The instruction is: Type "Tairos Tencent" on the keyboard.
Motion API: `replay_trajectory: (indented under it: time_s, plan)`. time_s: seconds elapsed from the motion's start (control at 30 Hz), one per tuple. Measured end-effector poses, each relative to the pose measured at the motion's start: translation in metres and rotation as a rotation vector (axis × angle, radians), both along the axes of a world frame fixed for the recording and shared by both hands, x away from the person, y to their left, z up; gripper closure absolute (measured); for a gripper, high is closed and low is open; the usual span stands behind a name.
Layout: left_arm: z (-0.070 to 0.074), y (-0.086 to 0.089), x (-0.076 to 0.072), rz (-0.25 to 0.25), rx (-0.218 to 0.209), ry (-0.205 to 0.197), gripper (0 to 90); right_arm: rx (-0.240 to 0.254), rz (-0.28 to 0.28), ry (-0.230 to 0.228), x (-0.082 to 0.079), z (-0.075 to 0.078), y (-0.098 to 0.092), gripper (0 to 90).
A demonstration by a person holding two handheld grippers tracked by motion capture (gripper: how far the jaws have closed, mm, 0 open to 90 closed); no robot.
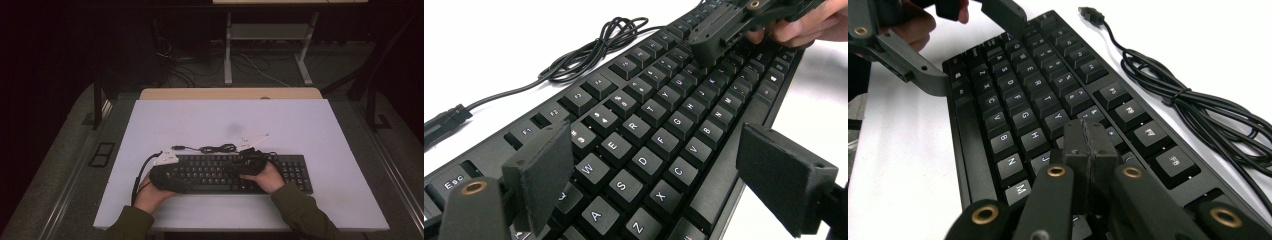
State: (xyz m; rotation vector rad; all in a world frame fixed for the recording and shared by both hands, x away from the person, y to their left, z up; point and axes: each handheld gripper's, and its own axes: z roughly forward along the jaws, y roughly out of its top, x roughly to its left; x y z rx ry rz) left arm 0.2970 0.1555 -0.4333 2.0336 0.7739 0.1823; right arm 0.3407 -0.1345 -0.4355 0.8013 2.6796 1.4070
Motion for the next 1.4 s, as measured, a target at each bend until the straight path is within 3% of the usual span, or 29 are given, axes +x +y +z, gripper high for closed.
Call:
replay_trajectory:
  time_s: [0.6, 1.4]
  plan:
    - [-0.0011, 0.0001, 0.0003, -0.004, 0.009, 0.002, 14.0, -0.044, -0.003, 0.002, 0.0002, -0.0034, 0.0033, 89.4]
    - [-0.0012, 0.0003, 0.0003, -0.004, 0.012, 0.000, 14.0, -0.063, -0.002, 0.002, -0.0005, -0.0046, 0.0050, 89.4]
